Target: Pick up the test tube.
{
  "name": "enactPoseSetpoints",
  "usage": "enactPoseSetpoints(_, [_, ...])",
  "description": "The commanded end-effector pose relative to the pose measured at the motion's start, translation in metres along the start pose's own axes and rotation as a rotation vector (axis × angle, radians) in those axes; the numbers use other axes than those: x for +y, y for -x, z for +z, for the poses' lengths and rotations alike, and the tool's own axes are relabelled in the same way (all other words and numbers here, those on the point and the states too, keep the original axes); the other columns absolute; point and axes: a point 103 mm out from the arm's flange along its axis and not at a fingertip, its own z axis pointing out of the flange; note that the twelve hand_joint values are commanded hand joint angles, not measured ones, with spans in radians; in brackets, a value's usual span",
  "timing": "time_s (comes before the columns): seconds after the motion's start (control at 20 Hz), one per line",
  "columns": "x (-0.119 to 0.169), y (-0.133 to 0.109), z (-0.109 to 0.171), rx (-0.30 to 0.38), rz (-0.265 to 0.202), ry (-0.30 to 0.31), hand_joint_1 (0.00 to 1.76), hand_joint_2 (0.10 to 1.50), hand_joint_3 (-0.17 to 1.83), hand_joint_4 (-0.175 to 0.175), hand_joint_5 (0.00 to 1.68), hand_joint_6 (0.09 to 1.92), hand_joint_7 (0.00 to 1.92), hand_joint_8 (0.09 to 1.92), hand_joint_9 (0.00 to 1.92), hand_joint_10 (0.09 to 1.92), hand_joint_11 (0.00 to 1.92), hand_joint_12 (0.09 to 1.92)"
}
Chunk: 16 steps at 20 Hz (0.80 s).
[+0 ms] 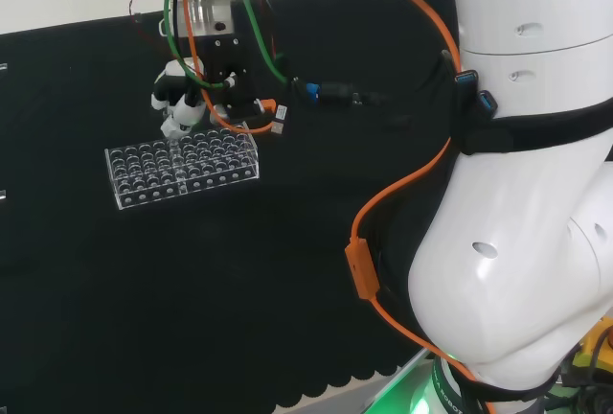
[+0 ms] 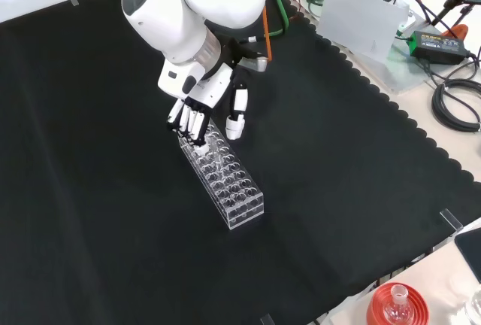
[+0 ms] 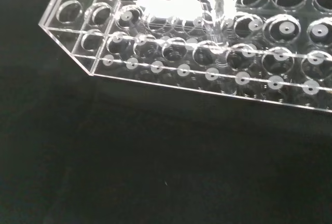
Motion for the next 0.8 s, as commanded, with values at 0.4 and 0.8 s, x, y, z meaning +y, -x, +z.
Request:
enactPoseSetpoints(0.4, [0.005,-0.013,0.003,0.006,-0.019,0.015,1.04,1.05,-0.17,-0.035,0.44,0.83,0.68,0.74,0.45,0.87,0.00,1.55])
enactPoseSetpoints(0.8, [0.009,-0.013,0.006,-0.027,-0.020,0.015,1.09,1.03,-0.17,-0.053,0.57,0.88,0.81,0.72,0.56,0.83,0.04,1.57])
